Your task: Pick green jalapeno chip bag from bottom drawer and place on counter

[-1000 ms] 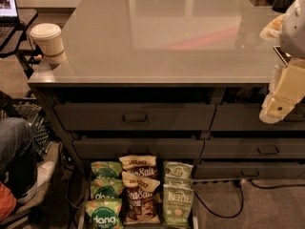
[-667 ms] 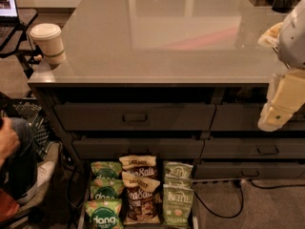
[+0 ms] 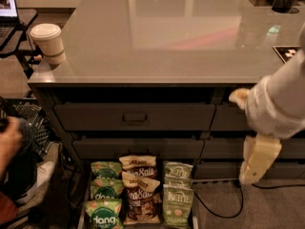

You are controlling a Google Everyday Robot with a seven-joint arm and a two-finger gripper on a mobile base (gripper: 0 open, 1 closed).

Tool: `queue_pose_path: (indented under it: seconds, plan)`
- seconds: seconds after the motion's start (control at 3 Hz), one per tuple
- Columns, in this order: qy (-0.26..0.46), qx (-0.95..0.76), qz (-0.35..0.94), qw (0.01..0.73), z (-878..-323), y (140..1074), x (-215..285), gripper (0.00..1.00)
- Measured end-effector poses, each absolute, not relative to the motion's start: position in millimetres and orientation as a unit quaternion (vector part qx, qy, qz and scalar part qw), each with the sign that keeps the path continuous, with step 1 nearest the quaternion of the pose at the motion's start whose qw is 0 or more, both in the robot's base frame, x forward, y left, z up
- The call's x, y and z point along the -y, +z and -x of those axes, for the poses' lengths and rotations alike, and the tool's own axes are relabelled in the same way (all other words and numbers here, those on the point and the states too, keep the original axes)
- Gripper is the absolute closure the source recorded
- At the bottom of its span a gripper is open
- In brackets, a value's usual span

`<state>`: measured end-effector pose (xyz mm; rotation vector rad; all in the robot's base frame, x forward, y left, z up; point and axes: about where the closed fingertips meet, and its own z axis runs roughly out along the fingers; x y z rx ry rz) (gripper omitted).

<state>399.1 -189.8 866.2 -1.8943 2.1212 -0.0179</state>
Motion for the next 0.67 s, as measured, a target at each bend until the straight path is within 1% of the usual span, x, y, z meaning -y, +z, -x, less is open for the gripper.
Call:
queue_pose_path:
  seconds: [0.33,0.67]
  plan:
    - [0.002,-0.738,0.661,0.132,-389.0,844.5,191.4,0.00]
    - [0.001,-0.738,0.661,0.132,-389.3,845.1,191.3,0.00]
